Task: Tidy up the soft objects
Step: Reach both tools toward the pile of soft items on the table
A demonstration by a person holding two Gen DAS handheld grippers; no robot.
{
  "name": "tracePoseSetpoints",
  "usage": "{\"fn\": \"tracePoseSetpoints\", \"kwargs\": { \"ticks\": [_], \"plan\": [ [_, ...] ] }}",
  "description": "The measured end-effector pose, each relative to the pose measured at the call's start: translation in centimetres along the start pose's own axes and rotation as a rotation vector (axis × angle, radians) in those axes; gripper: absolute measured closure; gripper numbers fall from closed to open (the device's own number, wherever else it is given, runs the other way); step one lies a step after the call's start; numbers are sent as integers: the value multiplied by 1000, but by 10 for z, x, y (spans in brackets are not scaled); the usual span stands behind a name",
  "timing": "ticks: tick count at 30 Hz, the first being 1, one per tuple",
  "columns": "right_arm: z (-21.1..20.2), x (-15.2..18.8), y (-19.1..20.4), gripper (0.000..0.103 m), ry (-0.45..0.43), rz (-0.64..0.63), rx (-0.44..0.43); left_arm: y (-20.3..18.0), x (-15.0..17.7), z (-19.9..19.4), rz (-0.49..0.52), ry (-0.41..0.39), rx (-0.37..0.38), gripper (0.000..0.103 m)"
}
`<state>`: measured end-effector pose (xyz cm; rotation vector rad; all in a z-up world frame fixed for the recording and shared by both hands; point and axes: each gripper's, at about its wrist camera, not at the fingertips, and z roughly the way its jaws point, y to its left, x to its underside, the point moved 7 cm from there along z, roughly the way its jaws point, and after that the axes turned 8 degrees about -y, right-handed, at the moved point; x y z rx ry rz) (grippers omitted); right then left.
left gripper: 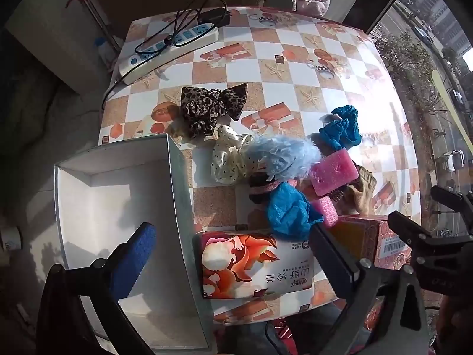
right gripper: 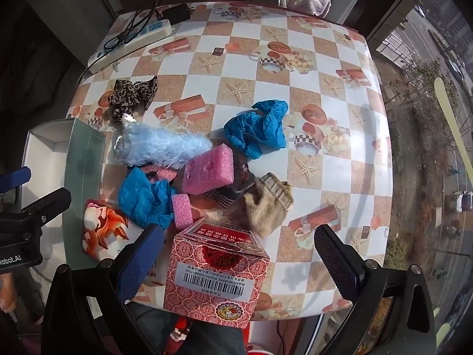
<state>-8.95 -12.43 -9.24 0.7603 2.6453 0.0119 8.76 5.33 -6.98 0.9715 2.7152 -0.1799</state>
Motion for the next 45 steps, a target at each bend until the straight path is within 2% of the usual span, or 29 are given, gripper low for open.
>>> {"fn": "tracePoseSetpoints", "kwargs": {
  "ticks": [25, 30, 38, 45],
  "plan": [
    [13, -2, -16, 0, 9, 16, -31, -2, -5, 12, -37, 26, -37, 0],
    [24, -12, -34, 0, 45, 77, -61, 11, -25, 22, -49, 18, -66, 0],
    [51, -41, -67, 0, 67, 165, -84, 20, -75, 56, -48, 16, -95, 0],
    [88, -66, -68, 0, 125, 147, -104, 14, -105, 107, -27, 80, -121, 0]
  ]
}}
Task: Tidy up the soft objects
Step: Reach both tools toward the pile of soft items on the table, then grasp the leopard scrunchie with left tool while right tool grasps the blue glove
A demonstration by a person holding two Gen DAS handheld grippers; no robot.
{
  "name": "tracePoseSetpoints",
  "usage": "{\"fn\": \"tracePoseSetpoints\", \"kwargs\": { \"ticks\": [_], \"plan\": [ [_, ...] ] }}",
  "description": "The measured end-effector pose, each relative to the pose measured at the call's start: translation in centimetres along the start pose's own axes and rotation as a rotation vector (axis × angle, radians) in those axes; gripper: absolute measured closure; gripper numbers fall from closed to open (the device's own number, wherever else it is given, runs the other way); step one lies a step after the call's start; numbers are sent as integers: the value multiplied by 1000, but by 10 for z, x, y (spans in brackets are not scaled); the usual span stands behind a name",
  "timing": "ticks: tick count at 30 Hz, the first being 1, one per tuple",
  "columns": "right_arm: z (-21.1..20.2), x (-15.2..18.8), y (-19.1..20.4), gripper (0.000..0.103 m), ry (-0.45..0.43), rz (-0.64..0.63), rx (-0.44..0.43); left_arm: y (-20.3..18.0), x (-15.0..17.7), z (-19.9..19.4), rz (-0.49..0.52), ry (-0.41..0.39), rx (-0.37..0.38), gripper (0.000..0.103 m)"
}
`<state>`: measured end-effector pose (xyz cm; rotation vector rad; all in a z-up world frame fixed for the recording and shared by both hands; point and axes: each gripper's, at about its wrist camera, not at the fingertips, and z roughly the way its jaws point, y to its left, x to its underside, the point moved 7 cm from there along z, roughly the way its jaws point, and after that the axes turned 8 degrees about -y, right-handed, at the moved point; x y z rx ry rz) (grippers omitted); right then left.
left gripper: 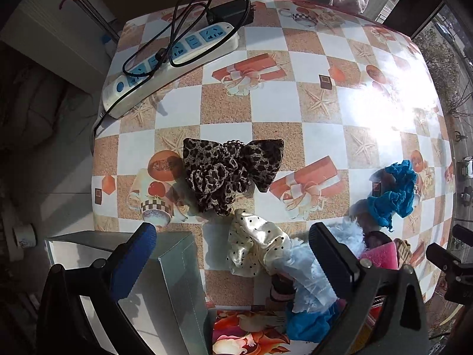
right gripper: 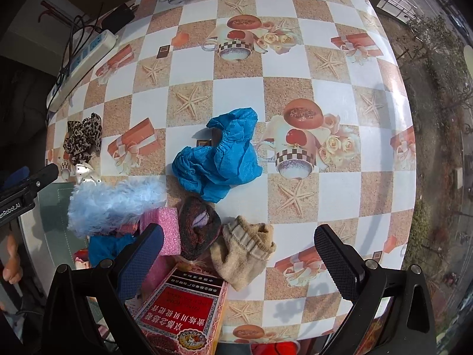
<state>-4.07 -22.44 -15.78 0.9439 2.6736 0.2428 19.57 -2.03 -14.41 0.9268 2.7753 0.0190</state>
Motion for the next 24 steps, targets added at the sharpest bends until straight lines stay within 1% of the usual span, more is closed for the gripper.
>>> {"fn": "tracePoseSetpoints", "kwargs": {
  "ticks": [8, 12, 15, 18, 19, 21, 24],
  "plan": [
    [46, -33, 15, 0, 16, -39, -19, -10, -20, 54, -28, 75, -29, 0],
    [69, -44, 22, 0, 12, -68, -3, -14, -23, 76, -28, 97, -59, 0],
    [90, -45, 24, 0, 33, -80, 10, -17, -23, 90, -9, 104, -94, 0],
    [103, -43, 25, 0, 43, -97, 23, -17, -24, 98, -20, 111, -103, 0],
    [106, -42, 26, 0, 41, -105, 34, -14, -23, 101, -22, 130, -124, 0],
    [113, -41, 28, 0, 49, -120, 48, -12, -25, 105, -47, 125, -103, 0],
    [122, -35, 29, 0, 62, -125, 56, -12, -25, 106, -56, 127, -85, 0]
  ]
}}
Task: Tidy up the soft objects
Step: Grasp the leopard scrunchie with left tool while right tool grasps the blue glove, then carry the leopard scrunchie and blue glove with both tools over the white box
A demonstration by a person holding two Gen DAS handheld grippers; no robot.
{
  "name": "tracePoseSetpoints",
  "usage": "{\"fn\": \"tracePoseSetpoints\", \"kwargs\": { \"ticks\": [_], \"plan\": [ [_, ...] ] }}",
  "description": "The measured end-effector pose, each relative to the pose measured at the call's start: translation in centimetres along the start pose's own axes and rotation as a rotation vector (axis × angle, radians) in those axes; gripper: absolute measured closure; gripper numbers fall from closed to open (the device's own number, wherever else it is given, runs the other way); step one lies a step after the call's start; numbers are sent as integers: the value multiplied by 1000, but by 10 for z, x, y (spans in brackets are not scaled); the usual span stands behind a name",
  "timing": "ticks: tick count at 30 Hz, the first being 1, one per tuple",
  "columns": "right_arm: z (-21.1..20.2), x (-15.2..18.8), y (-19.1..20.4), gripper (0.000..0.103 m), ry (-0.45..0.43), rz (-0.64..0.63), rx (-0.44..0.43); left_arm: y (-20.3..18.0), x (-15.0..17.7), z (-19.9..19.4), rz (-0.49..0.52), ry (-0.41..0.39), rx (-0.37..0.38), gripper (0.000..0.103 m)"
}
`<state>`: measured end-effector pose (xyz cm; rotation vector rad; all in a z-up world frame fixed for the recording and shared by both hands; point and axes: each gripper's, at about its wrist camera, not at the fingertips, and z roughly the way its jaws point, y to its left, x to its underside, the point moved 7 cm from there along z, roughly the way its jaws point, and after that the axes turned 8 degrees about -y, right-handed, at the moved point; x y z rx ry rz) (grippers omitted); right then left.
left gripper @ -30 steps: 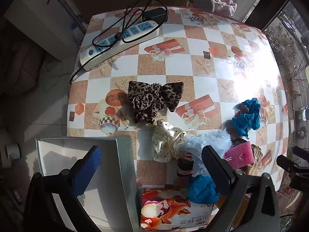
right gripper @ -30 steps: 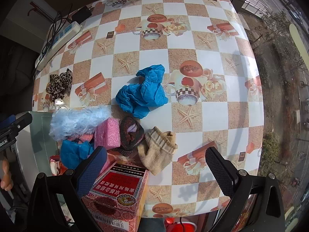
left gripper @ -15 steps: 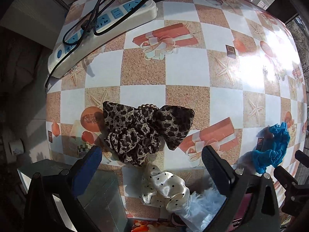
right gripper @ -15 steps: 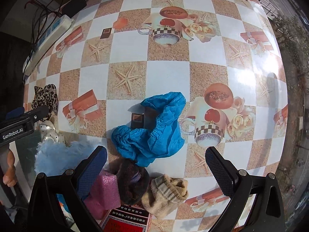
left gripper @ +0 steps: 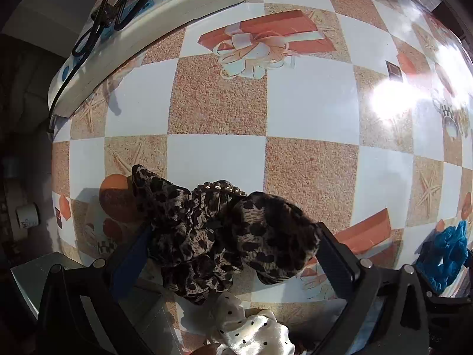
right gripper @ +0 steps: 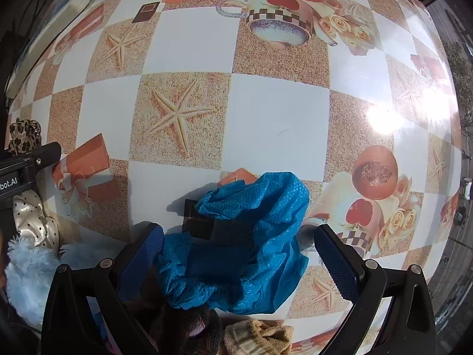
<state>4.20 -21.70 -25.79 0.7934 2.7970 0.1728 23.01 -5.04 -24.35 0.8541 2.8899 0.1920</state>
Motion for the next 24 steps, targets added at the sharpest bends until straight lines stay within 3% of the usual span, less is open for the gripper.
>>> {"fn": "tracePoseSetpoints", "kwargs": {
  "ticks": [6, 10, 12, 13, 15, 16, 17, 18, 20, 24],
  "plan": [
    [5, 5, 2, 0, -35, -9, 6, 8, -1, 5, -10, -16, 51, 0],
    [3, 12, 0, 0, 4, -30, 6, 10, -2, 7, 1, 17, 42, 2],
    [4, 17, -3, 7, 19, -33, 9, 6, -1, 3, 26, 5, 45, 10],
    [3, 19, -5, 11, 17, -36, 9, 4, -2, 0, 40, -3, 42, 19],
    [-2, 24, -9, 33, 10, -43, 8, 2, -2, -7, 63, -21, 36, 44],
    [-5, 26, -11, 41, 2, -44, 8, 1, -1, -9, 74, -23, 26, 62],
    [-7, 28, -13, 59, -5, -42, 1, 1, 0, -10, 82, -25, 20, 68],
    [-11, 31, -14, 71, -8, -33, -20, 1, 0, -13, 82, -33, 28, 77],
    [-17, 36, -20, 72, -4, 11, -91, 0, 0, -22, 68, -52, 51, 80],
    [-42, 39, -36, 72, -83, 25, -97, -5, -3, -56, 74, -166, 49, 80]
  ]
}}
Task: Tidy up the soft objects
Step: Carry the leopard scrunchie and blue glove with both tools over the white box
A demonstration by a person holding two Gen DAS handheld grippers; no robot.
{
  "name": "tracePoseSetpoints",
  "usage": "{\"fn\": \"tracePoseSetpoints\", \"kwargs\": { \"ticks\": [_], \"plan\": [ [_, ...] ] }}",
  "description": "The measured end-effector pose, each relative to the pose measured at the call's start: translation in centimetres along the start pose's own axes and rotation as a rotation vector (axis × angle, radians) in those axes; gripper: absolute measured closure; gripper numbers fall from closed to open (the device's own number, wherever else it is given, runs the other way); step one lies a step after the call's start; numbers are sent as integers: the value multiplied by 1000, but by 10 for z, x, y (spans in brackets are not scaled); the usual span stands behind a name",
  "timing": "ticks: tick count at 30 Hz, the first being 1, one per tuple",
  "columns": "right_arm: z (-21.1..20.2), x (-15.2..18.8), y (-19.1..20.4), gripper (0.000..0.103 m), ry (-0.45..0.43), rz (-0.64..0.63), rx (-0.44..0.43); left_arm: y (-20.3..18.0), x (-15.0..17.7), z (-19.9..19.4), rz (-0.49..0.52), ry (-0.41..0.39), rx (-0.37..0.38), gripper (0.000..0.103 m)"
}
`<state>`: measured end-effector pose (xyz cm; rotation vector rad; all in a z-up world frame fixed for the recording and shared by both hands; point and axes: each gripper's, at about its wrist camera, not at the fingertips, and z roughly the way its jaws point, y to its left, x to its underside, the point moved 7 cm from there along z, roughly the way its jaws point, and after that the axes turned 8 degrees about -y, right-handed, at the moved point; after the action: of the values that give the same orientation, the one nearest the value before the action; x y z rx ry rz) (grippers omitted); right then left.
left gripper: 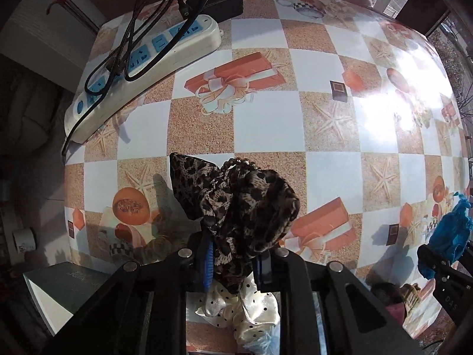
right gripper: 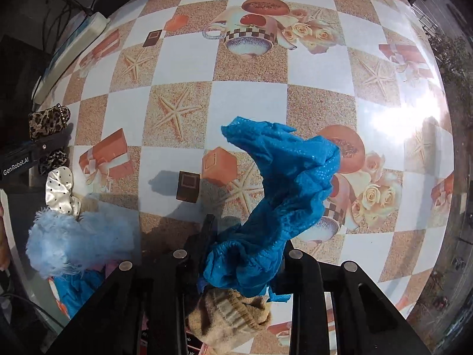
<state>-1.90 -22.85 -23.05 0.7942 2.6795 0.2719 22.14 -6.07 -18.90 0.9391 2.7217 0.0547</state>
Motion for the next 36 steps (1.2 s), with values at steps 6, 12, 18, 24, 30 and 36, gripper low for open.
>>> {"fn": "tracePoseSetpoints", "kwargs": {
  "ticks": [6, 12, 18, 24, 30, 36],
  "plan": [
    [-36, 1, -4, 72, -100, 52, -19, -23, -19, -60, 80, -162, -26, 80],
    [-91, 4, -25, 72, -134, 88, -30, -89, -14, -120, 189, -237, 28, 80],
    [-131, 31, -63, 71, -163, 167, -29, -149, 15, -163, 232, -233, 165, 80],
    [-149, 71, -91, 71, -178, 198, -21, -212, 67, -190, 362, -193, 273, 80],
    [-152, 110, -112, 71, -162, 230, -22, -261, 126, -214, 537, -160, 361, 80],
    [-147, 145, -113, 72, -117, 243, -4, -282, 184, -226, 676, -113, 439, 80]
  ]
}}
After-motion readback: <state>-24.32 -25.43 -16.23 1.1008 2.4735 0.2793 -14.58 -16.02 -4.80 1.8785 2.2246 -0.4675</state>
